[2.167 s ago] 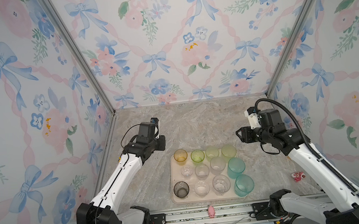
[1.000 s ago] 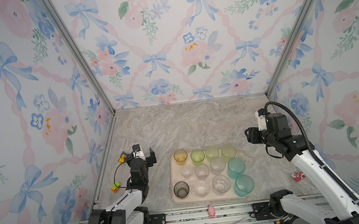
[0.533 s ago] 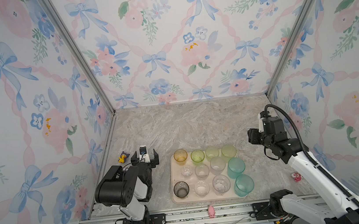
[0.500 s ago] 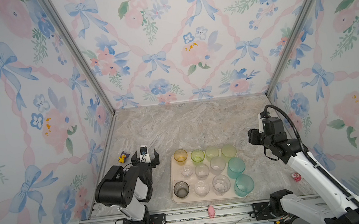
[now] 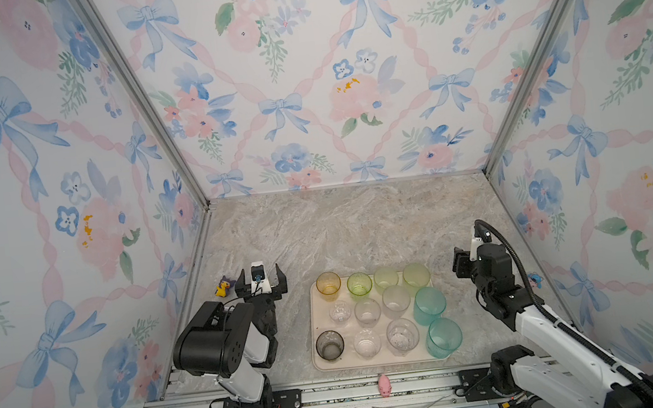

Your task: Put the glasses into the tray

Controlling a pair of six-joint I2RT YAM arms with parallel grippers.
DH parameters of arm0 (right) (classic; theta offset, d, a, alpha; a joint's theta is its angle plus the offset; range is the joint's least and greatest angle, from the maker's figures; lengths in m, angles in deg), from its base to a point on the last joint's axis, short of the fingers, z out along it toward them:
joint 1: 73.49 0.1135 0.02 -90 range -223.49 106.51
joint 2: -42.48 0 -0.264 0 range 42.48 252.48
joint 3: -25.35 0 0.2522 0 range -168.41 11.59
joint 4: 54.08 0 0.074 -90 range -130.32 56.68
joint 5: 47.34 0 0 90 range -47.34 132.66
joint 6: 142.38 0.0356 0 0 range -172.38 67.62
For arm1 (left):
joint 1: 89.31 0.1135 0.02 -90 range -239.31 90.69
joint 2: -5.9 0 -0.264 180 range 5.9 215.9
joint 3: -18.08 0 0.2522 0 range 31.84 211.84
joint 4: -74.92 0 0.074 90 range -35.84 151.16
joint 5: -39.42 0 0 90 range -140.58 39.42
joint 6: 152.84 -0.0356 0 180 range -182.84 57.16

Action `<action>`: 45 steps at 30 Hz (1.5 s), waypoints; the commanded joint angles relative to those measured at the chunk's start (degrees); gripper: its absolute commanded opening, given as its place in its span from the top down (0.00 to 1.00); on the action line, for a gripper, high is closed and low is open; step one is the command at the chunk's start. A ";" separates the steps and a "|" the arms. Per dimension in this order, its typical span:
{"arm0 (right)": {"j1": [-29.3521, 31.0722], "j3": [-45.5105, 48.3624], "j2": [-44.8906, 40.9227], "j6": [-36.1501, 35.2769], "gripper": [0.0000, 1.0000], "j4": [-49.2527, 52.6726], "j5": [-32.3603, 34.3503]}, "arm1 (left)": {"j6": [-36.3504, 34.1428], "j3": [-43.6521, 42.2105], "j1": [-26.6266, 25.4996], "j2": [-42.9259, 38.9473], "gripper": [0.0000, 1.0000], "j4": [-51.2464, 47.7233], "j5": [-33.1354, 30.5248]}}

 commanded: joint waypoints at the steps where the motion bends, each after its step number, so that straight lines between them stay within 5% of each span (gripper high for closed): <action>1: -0.37 3.04 0.19 -3.39 0.33 -14.13 2.45 | -0.82 0.27 -0.01 0.41 0.02 1.45 -0.62; 11: 0.07 7.76 28.14 -11.40 0.32 -53.10 5.94 | -0.82 0.29 -0.02 0.42 0.02 1.49 -0.62; 20: -4.33 1.86 39.87 -7.76 0.33 -53.04 2.10 | -0.82 0.38 -0.02 0.27 0.02 1.31 -0.62; 22: -5.96 -0.72 36.45 -5.39 0.32 -42.23 0.10 | -0.75 0.34 -0.01 0.29 0.02 1.19 -0.62; 24: -6.72 0.35 38.43 -5.43 0.30 -47.45 -1.37 | -0.74 0.47 -0.02 0.31 0.02 1.10 -0.62; 25: -6.65 0.23 38.28 -5.41 0.08 -47.19 -0.99 | -0.81 0.48 0.02 0.23 0.02 0.94 -0.62; 26: -6.61 -0.04 37.78 -5.17 0.03 -45.48 -1.00 | -0.79 0.56 -0.02 0.24 0.02 0.94 -0.62; 45: -6.43 0.14 38.25 -5.50 0.03 -46.87 -0.66 | -0.69 0.65 0.10 0.13 0.02 0.59 -0.57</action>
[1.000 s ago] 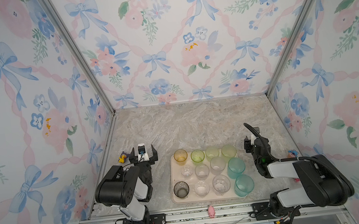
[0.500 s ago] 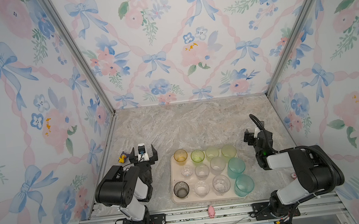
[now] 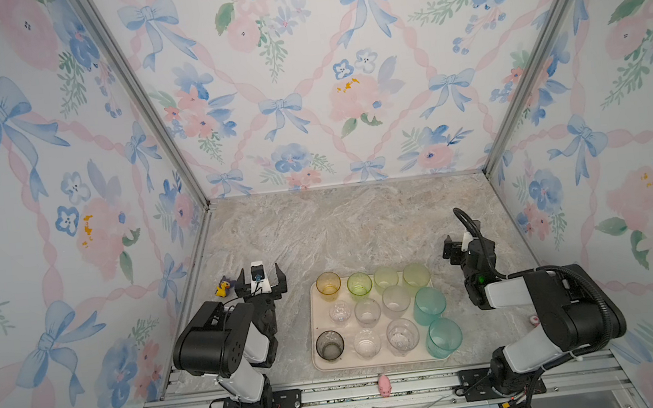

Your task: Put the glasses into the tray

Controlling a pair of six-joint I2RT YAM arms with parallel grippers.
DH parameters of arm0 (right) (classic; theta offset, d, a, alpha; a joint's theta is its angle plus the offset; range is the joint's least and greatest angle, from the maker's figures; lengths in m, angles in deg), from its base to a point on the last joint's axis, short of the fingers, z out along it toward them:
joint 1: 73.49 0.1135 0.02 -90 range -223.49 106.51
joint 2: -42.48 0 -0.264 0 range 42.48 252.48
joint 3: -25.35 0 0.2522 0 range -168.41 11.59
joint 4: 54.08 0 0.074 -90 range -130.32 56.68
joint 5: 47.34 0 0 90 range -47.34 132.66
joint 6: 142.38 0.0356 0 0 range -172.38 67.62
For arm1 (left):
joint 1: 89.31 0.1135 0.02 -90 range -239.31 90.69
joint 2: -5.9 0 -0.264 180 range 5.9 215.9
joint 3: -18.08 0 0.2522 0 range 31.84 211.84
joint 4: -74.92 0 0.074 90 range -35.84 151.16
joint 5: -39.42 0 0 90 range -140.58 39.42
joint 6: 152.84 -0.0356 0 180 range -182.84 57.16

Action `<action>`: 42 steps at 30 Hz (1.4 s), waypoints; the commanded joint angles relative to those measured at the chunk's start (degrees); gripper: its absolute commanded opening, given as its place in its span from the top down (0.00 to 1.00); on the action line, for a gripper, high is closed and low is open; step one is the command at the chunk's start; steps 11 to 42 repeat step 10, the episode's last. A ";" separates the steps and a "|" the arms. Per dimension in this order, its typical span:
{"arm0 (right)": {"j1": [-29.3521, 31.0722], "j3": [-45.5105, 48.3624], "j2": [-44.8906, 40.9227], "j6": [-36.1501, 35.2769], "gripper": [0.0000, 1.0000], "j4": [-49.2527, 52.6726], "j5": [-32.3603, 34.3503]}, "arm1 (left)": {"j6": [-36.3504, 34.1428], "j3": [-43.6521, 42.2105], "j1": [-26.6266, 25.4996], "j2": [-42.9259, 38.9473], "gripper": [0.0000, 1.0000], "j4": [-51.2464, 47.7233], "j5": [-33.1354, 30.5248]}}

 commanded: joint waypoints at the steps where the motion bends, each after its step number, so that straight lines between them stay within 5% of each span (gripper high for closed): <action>1: -0.08 -0.65 0.66 0.83 0.03 -0.92 -0.54 | -0.49 0.56 0.08 0.18 0.02 0.33 -0.38; 6: -0.03 -0.65 0.66 0.78 0.03 -0.90 -0.53 | -0.38 1.10 0.24 -0.07 0.02 -0.90 -0.30; 10: -0.07 -0.65 0.66 0.83 0.03 -0.94 -0.52 | 2.10 5.12 2.04 -1.83 0.02 -11.24 0.18; 42: -0.07 -0.65 0.66 0.83 0.03 -0.94 -0.52 | 2.10 5.12 2.04 -1.83 0.02 -11.24 0.18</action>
